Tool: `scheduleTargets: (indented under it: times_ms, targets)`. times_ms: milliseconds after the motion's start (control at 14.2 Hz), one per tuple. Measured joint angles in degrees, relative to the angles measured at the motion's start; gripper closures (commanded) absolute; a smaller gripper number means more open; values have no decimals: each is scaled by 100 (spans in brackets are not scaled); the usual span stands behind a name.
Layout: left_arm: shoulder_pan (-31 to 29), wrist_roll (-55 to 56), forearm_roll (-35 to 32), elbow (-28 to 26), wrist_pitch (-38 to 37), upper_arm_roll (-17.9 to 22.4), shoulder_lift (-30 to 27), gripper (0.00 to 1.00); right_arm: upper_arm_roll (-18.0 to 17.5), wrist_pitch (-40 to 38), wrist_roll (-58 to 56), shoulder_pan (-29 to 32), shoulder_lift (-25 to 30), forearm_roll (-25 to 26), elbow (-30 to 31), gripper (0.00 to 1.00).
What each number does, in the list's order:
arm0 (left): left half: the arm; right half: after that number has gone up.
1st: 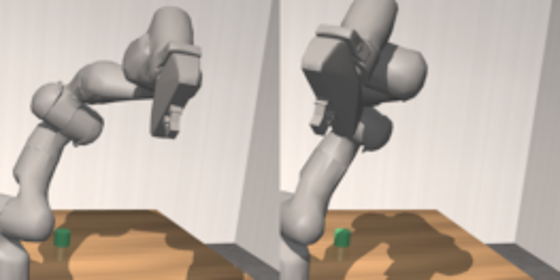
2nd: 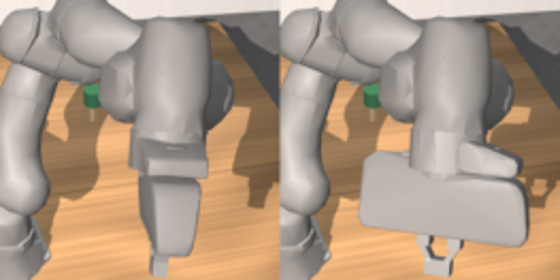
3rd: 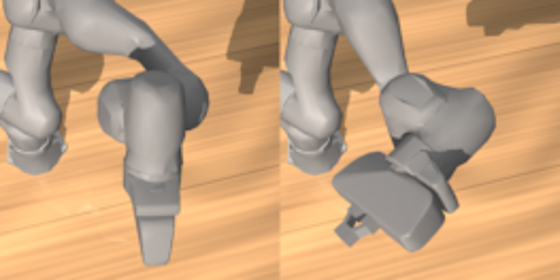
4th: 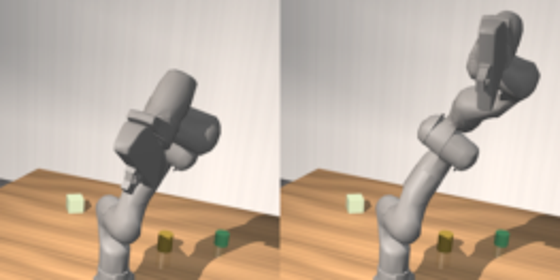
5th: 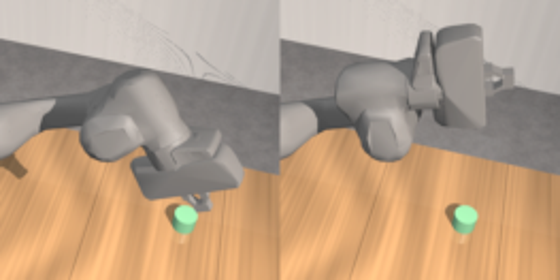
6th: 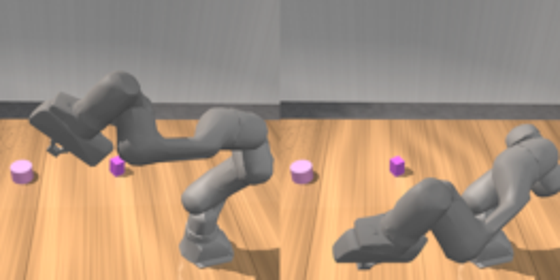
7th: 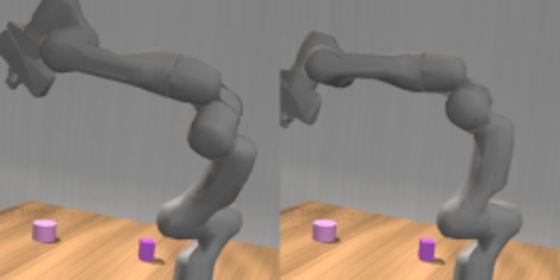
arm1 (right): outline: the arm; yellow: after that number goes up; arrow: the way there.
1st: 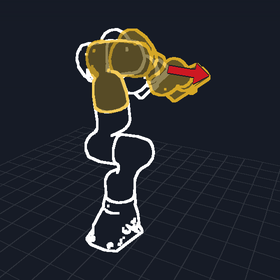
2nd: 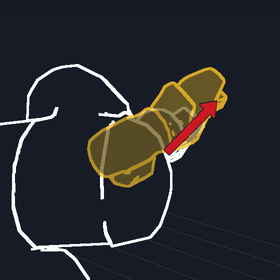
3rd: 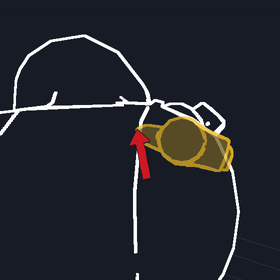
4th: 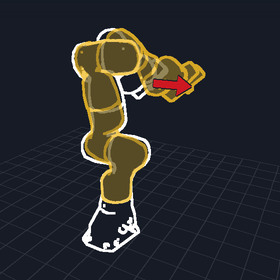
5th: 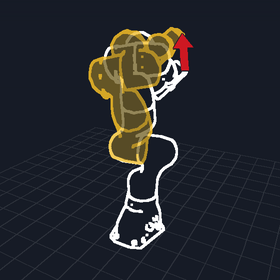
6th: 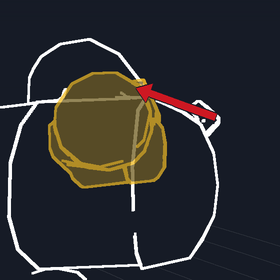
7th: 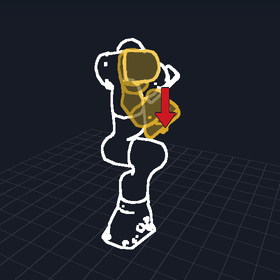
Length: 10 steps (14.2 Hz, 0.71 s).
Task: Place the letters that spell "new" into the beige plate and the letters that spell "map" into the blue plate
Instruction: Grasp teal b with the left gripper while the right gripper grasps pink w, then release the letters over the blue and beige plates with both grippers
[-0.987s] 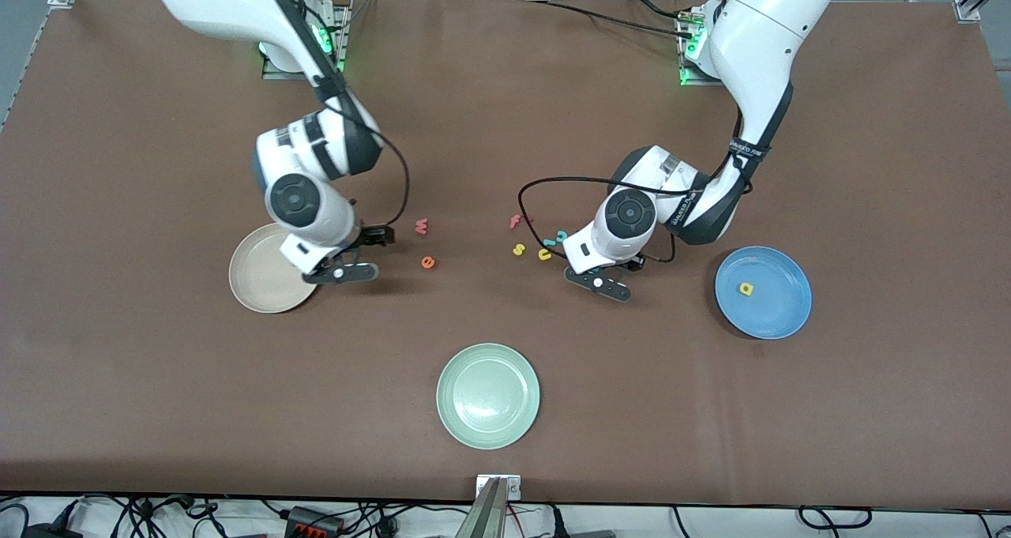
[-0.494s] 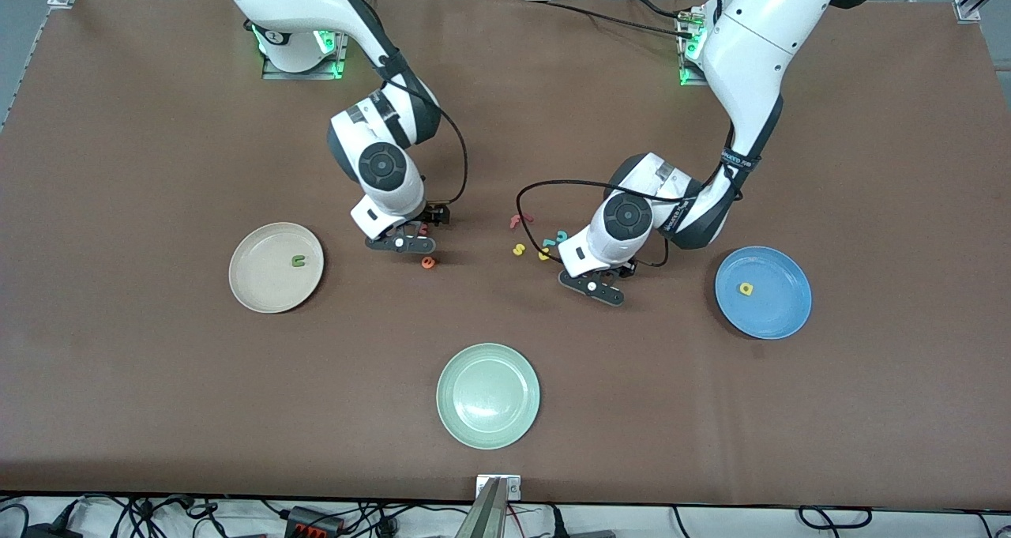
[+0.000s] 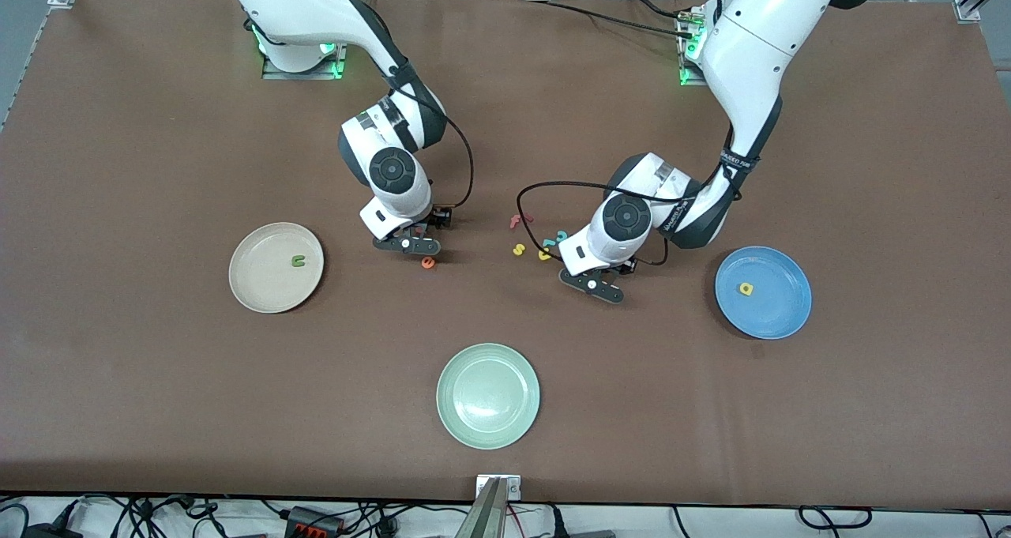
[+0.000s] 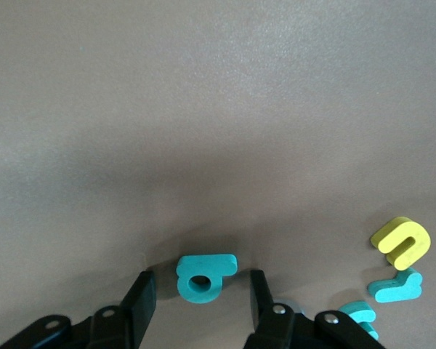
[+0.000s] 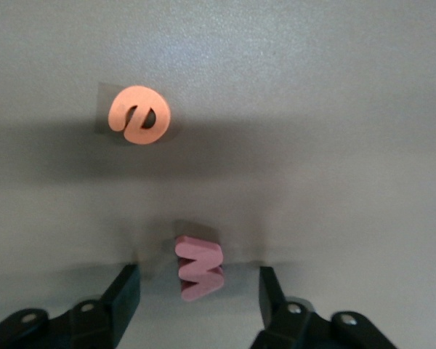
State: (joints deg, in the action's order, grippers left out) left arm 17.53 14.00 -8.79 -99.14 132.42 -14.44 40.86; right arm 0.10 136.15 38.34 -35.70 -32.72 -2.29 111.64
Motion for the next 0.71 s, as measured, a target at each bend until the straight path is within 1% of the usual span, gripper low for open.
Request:
scheduleTargets:
  times_ms: [141,282,353,564,705]
  targets:
    - [0,-18,0,0,0,-1,3,69,-4,44,0,-1,-5,-16,-8,51]
    - [-5,-43,-13,8,0,4,-8,78,-5,48,1,-2,-1,-24,-19,64]
    - [-10,-59,-14,12,0,4,-11,84,-6,57,1,-3,3,-28,-25,68]
    - [-51,-67,-14,42,10,5,-18,84,-8,64,2,-3,3,-42,-38,77]
    - [-152,-67,-14,130,-6,25,-126,84,-7,63,1,-2,4,-45,-44,76]
